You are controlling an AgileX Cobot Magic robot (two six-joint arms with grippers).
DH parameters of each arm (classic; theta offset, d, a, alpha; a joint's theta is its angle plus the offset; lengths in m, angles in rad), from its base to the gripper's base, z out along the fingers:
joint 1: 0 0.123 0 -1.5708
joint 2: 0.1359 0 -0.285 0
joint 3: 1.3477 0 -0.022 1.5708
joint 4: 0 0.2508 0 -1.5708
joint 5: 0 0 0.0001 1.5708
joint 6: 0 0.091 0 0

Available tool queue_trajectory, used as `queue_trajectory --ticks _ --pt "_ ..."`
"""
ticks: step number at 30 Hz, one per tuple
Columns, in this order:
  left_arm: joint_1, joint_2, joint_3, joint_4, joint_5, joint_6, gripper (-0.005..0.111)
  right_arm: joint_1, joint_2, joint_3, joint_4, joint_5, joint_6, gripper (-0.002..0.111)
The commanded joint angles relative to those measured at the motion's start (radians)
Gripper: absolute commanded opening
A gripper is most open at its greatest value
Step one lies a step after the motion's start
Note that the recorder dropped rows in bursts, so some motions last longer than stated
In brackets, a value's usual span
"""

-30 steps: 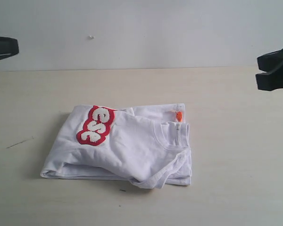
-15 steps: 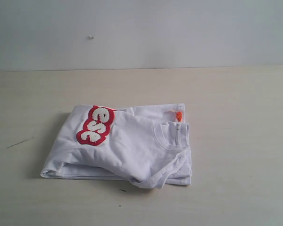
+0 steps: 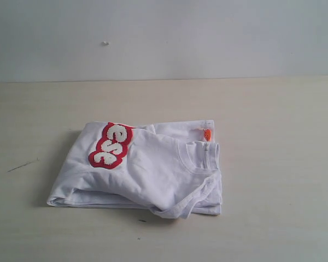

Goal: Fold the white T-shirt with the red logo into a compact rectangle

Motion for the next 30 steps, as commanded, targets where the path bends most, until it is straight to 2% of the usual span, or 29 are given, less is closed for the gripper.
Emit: queue_trajectory --ticks 1,12,30 --pt "0.002 -0.038 0.012 -0.006 0.032 -0.027 0.073 -0.002 -0.069 0.047 -0.150 -0.013 0.151 0.000" --pt "0.002 -0.053 0.012 -0.006 0.113 -0.031 0.073 -0.002 -0.240 0.125 -0.334 -0.022 0.312 0.000" --pt "0.002 -0.053 0.012 0.047 0.152 -0.035 0.073 -0.002 -0.348 0.206 -0.354 0.024 0.349 0.000"
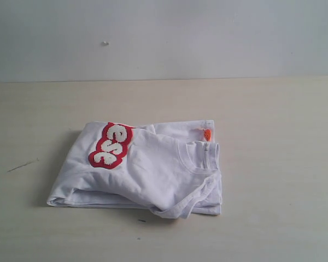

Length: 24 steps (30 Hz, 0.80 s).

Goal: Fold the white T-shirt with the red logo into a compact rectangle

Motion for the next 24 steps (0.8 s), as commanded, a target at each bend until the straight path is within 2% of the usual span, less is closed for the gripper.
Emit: queue_trajectory --ticks 1,24 --pt "0.002 -0.006 0.004 0.002 0.013 -0.007 0.073 -0.002 -0.007 0.003 -0.002 0.005 0.005 0.000" --pt "0.002 -0.006 0.004 0.005 0.023 -0.007 0.073 -0.002 -0.007 0.003 0.005 0.074 0.031 0.000"
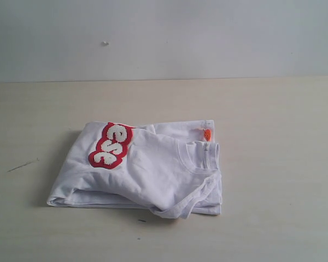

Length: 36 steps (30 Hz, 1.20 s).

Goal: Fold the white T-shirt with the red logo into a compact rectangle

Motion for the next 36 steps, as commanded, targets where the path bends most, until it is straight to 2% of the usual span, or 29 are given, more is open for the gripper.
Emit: queue_trajectory --ticks 1,18,21,23,25,26,29,31,36 --pt "0.002 -0.006 0.004 -0.005 0.011 -0.006 0.073 -0.002 -0.007 0.003 0.003 0.004 0.002 0.000" --pt "-0.009 -0.006 0.004 0.019 0.040 -0.004 0.073 -0.002 -0.007 0.003 0.001 0.004 0.002 0.000" --pt "-0.009 -0.006 0.004 0.040 0.085 -0.004 0.072 -0.002 -0.007 0.003 0.003 0.004 0.002 0.000" --pt "-0.009 -0.006 0.004 0.040 0.099 -0.004 0.066 -0.002 -0.007 0.003 0.003 0.004 0.002 0.000" --pt "-0.009 -0.006 0.004 0.040 0.104 -0.004 0.053 -0.002 -0.007 0.003 0.003 0.004 0.002 0.000" --pt "-0.009 -0.006 0.004 0.042 0.104 -0.004 0.036 -0.002 -0.007 0.003 0.003 0.004 0.002 0.000" --pt "-0.009 -0.006 0.004 0.042 0.104 -0.004 0.012 -0.002 -0.007 0.003 0.003 0.004 0.002 0.000" --pt "-0.009 -0.006 0.004 0.042 0.104 -0.002 0.000 -0.002 -0.007 0.003 0.003 0.004 0.002 0.000" --pt "-0.009 -0.006 0.004 0.044 0.104 -0.002 0.000 -0.002 -0.007 0.003 0.001 0.004 0.002 0.000"
